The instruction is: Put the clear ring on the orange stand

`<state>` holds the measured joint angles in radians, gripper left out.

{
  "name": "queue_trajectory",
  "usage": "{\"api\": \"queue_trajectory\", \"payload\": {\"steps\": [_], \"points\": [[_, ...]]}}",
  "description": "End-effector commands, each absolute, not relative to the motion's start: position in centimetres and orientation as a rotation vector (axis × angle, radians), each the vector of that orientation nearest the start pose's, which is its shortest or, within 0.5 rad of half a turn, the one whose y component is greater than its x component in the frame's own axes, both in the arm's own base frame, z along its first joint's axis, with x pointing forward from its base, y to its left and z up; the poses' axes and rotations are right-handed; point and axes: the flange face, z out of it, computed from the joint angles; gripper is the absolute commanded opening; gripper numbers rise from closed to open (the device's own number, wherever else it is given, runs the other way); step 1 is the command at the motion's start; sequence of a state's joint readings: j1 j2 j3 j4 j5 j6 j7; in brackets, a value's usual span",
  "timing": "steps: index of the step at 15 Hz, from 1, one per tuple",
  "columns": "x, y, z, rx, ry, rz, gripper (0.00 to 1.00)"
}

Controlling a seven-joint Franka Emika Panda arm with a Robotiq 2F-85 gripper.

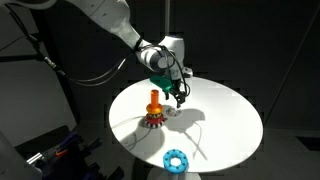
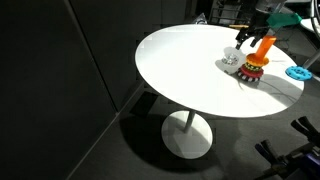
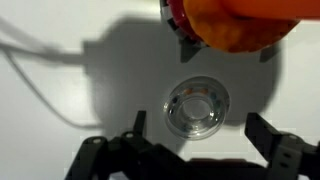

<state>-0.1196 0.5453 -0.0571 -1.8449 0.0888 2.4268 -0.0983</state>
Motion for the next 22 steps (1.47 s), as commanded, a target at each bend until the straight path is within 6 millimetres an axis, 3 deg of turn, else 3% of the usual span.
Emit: {"api": "queue_trajectory", "payload": {"steps": [1,22], "points": [[64.0,-11.1,22.8,-3.126,0.209,-0.058,1.0],[68.8,-11.4,19.1,-3.151,0.175,-0.119,1.0]]}}
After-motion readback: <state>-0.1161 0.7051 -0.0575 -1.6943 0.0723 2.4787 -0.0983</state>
